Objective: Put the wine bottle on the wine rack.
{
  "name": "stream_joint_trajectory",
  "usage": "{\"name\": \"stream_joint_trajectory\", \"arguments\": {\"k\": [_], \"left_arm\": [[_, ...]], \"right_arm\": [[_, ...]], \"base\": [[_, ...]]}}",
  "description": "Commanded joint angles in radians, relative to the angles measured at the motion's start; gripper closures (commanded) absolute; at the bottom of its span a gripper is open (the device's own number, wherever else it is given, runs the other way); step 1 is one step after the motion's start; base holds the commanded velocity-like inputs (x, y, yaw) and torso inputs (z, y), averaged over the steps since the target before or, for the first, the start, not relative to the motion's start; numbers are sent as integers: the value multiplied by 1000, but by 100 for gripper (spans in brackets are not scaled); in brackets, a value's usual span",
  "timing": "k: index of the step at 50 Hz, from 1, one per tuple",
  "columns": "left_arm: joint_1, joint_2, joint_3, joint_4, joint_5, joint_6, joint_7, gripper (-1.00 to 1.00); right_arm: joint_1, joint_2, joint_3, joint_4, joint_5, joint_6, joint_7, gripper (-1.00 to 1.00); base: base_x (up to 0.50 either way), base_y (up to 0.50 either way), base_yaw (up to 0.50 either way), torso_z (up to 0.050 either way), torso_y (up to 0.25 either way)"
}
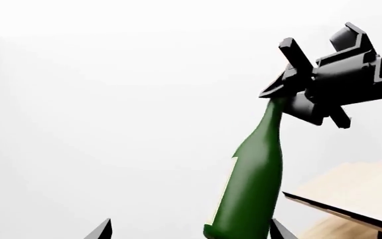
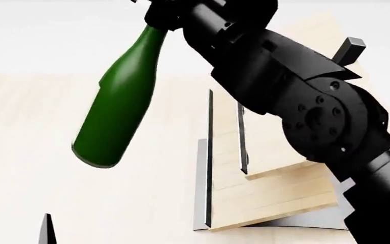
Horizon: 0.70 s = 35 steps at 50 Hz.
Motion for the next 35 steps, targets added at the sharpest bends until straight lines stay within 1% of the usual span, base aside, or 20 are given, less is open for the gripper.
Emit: {"name": "stream_joint_trajectory", "arguments": {"k": [1, 9, 17, 35], "left_arm": [[0, -1, 6, -4, 4, 2, -3, -100], [-3, -3, 7, -6, 2, 2, -4, -100], [-5, -4, 9, -11, 1, 4, -6, -100], [-10, -4, 17, -6, 6, -8, -9, -100]], "right_arm": [[-18, 28, 119, 53, 99, -50, 65, 100], [-52, 72, 167, 11, 133, -94, 90, 100], [-98, 162, 249, -110, 180, -170, 160, 100], [-176, 304, 329, -139, 214, -237, 169, 100]], "base": [[0, 0, 0, 0, 0], [0, 0, 0, 0, 1], [0, 0, 0, 0, 1], [0, 0, 0, 0, 1]]}}
